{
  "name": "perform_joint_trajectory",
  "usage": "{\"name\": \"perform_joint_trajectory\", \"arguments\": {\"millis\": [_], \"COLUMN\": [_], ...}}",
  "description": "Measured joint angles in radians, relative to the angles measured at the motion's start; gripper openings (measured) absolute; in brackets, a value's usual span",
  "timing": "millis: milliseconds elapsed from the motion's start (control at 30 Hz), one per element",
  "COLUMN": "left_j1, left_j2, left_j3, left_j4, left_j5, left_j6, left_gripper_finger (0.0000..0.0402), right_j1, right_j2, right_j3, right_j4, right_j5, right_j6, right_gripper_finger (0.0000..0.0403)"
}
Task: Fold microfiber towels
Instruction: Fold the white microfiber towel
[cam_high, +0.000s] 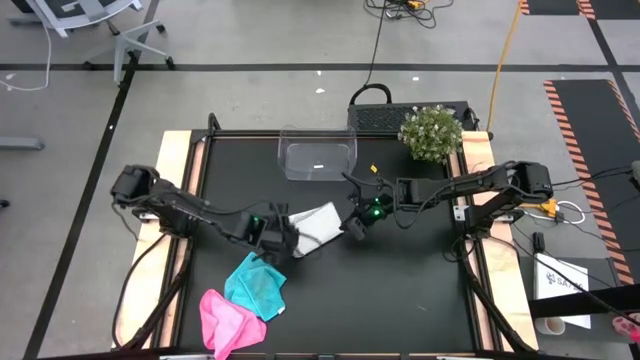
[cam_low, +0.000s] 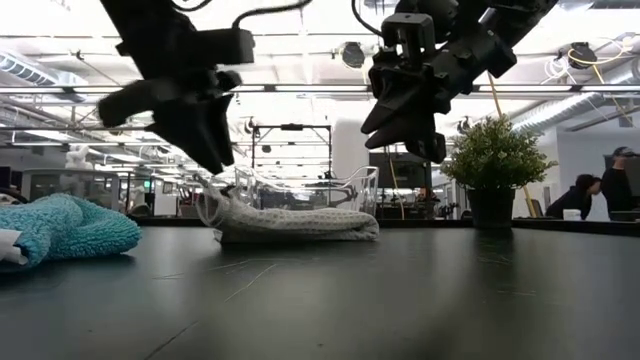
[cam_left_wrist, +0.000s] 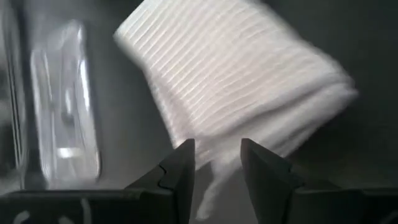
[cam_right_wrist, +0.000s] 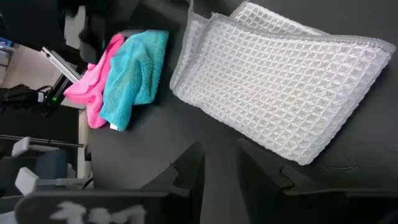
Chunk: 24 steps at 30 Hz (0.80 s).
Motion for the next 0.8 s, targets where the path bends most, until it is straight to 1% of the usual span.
{"name": "perform_joint_trajectory", "arguments": {"millis": [100, 167, 233, 333, 433, 567, 633, 733, 800], "left_j1": [-0.028, -0.04, -0.055, -0.071, -0.079, -0.08, -0.077, -0.066, -0.059], "left_j2": [0.019, 0.039, 0.061, 0.093, 0.12, 0.142, 0.152, 0.166, 0.168], "left_j3": [0.0, 0.001, 0.001, 0.001, 0.001, 0.001, 0.001, 0.001, 0.001], "left_j4": [0.012, 0.029, 0.025, 0.04, 0.039, 0.049, 0.07, 0.109, 0.107], "left_j5": [0.012, 0.041, 0.058, 0.059, 0.047, -0.021, -0.051, -0.06, -0.061], "left_j6": [0.093, 0.132, 0.176, 0.252, 0.303, 0.345, 0.351, 0.353, 0.339], "left_gripper_finger": [0.0133, 0.0133, 0.0133, 0.0134, 0.0134, 0.0134, 0.0134, 0.0134, 0.0133], "right_j1": [0.0, 0.0, 0.0, 0.0, -0.001, -0.001, -0.001, -0.001, -0.001], "right_j2": [0.0, 0.0, 0.0, 0.0, 0.0, 0.0, 0.0, 0.0, 0.0], "right_j3": [0.0, 0.0, 0.0, 0.0, 0.0, 0.0, 0.0, 0.0, 0.0], "right_j4": [-0.01, -0.008, -0.006, -0.008, -0.007, -0.008, -0.009, -0.009, -0.01], "right_j5": [0.0, -0.003, -0.026, -0.027, -0.051, -0.079, -0.079, -0.079, -0.079], "right_j6": [0.0, 0.0, 0.0, 0.0, 0.0, 0.002, 0.004, 0.005, 0.007], "right_gripper_finger": [0.008, 0.008, 0.0079, 0.0079, 0.0079, 0.0079, 0.0079, 0.0079, 0.0079]}}
